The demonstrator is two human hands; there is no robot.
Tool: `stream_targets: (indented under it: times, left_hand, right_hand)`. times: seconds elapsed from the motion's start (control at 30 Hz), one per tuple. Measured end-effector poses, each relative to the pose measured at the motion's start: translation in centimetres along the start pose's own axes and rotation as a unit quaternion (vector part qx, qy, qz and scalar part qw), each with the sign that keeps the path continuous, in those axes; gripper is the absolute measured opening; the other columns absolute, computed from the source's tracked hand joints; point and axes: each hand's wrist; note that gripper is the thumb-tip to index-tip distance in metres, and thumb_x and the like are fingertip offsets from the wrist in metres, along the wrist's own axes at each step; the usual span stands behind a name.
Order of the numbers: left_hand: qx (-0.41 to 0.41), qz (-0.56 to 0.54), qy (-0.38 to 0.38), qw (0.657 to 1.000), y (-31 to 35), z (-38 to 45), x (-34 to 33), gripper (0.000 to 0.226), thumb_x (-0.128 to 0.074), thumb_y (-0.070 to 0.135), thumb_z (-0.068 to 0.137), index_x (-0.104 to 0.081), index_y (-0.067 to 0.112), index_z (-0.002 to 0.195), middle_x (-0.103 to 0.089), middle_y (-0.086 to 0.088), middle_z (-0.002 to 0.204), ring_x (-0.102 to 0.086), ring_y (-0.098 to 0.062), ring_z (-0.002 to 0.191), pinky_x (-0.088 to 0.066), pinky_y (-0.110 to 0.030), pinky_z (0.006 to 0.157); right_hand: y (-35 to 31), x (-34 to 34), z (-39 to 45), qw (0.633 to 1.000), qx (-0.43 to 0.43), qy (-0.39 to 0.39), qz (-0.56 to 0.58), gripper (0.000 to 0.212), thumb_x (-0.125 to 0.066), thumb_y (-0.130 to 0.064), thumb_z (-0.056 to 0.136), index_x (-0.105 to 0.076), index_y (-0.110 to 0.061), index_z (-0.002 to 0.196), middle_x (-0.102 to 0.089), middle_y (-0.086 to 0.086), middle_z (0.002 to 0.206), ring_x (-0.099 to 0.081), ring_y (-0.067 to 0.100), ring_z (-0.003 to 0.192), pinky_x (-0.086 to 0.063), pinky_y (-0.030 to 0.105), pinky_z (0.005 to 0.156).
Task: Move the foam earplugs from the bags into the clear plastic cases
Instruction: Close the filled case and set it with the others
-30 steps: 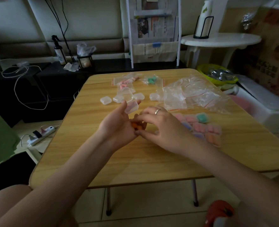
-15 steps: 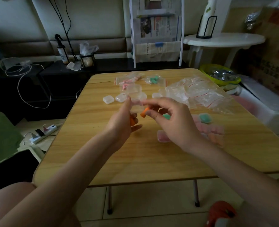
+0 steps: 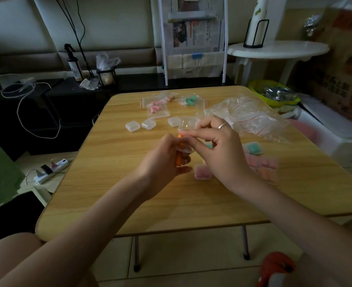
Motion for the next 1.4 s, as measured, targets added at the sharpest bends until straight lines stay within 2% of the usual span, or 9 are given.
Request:
stream_targets:
  times: [0.17,0.3,0.47,0.6,0.73,0.9,1.03,1.23,1.4]
  left_hand:
    - [0.005,-0.053,0.001,0.999,0.0,0.2,0.4,0.028,-0.032,0.025,0.097,-0.049,0.021,0.075,-0.038,0.008,0.060,-0.033,-0.008,0.057,-0.033,-0.027,0.064]
    - [0.018,-0.115,-0.028,0.993,0.4,0.1,0.4,0.034,-0.025,0.028,0.096,-0.053,0.018,0.079,-0.037,0.006,0.061,-0.032,-0.009,0.058,-0.031,-0.028,0.065]
    - [0.021,-0.123,0.037,0.992,0.2,0.9,0.6,0.026,-0.028,0.025,0.098,-0.051,0.017,0.085,-0.037,0.006,0.062,-0.034,-0.008,0.053,-0.035,-0.025,0.060]
    - [0.045,-0.199,0.055,0.977,0.5,1.1,1.4,0.033,-0.028,0.030,0.099,-0.057,0.015,0.101,-0.043,0.002,0.071,-0.041,-0.008,0.054,-0.037,-0.025,0.064]
    - [0.066,-0.207,0.035,0.975,0.4,0.9,1.4,0.034,-0.027,0.031,0.097,-0.057,0.021,0.107,-0.044,0.003,0.071,-0.038,-0.008,0.059,-0.034,-0.024,0.062]
    - [0.081,-0.220,0.021,0.972,0.2,1.0,1.4,0.034,-0.026,0.034,0.094,-0.056,0.023,0.104,-0.047,0.004,0.082,-0.038,-0.007,0.066,-0.029,-0.024,0.068]
    - [0.088,-0.226,0.006,0.970,-0.1,1.3,1.6,0.042,-0.025,0.034,0.096,-0.052,0.020,0.124,-0.053,0.000,0.090,-0.044,-0.009,0.073,-0.034,-0.028,0.079]
    - [0.075,-0.222,0.049,0.971,0.1,1.3,1.1,0.034,-0.027,0.030,0.097,-0.055,0.013,0.085,-0.049,-0.002,0.074,-0.048,-0.013,0.070,-0.040,-0.027,0.068]
    - [0.048,-0.129,0.023,0.990,-0.3,1.4,1.1,0.031,-0.026,0.029,0.096,-0.052,0.016,0.085,-0.056,0.004,0.068,-0.053,-0.012,0.068,-0.041,-0.026,0.064]
  right_hand:
    - [0.1,-0.2,0.0,0.998,0.033,-0.024,-0.044,0.031,-0.052,-0.034,0.091,-0.073,-0.017,0.107,-0.051,-0.004,0.088,-0.047,0.012,0.088,-0.036,0.014,0.074]
    - [0.1,-0.1,0.0,0.998,-0.016,-0.057,0.016,0.025,-0.057,-0.031,0.092,-0.074,-0.015,0.101,-0.050,-0.004,0.090,-0.046,0.005,0.084,-0.035,0.013,0.072]
    - [-0.4,0.0,0.0,0.999,-0.006,-0.031,0.020,0.026,-0.059,-0.018,0.092,-0.068,-0.013,0.116,-0.050,-0.007,0.092,-0.045,-0.001,0.083,-0.037,0.009,0.072]
    - [-0.3,0.0,-0.2,0.998,0.043,-0.047,-0.024,0.021,-0.067,-0.029,0.083,-0.071,-0.017,0.099,-0.051,-0.009,0.092,-0.045,0.002,0.087,-0.036,0.010,0.075]
    - [0.1,-0.9,-0.7,0.989,0.083,-0.094,-0.084,0.034,-0.060,-0.038,0.080,-0.071,-0.017,0.104,-0.057,-0.001,0.097,-0.049,0.014,0.094,-0.043,0.026,0.082]
    - [0.5,-1.2,-0.9,0.981,0.111,-0.097,-0.129,0.030,-0.061,-0.038,0.080,-0.074,-0.016,0.096,-0.060,0.002,0.096,-0.055,0.025,0.093,-0.049,0.043,0.074]
    - [0.4,-1.2,-1.0,0.983,0.119,-0.075,-0.117,0.021,-0.065,-0.030,0.083,-0.075,-0.012,0.087,-0.060,0.002,0.092,-0.055,0.025,0.091,-0.047,0.042,0.073]
    - [-0.7,-0.3,-0.4,0.997,0.076,0.019,-0.021,0.016,-0.067,-0.024,0.084,-0.075,-0.011,0.090,-0.054,0.000,0.085,-0.050,0.017,0.086,-0.041,0.024,0.074]
    - [0.1,0.1,0.2,0.993,0.072,0.058,-0.072,0.017,-0.068,-0.025,0.084,-0.076,-0.012,0.092,-0.054,0.001,0.084,-0.049,0.016,0.084,-0.039,0.019,0.073]
Point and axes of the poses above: each hand's wrist, its own z-axis towards the middle knuckle, its own x-axis out of the back of the hand, y = z × x
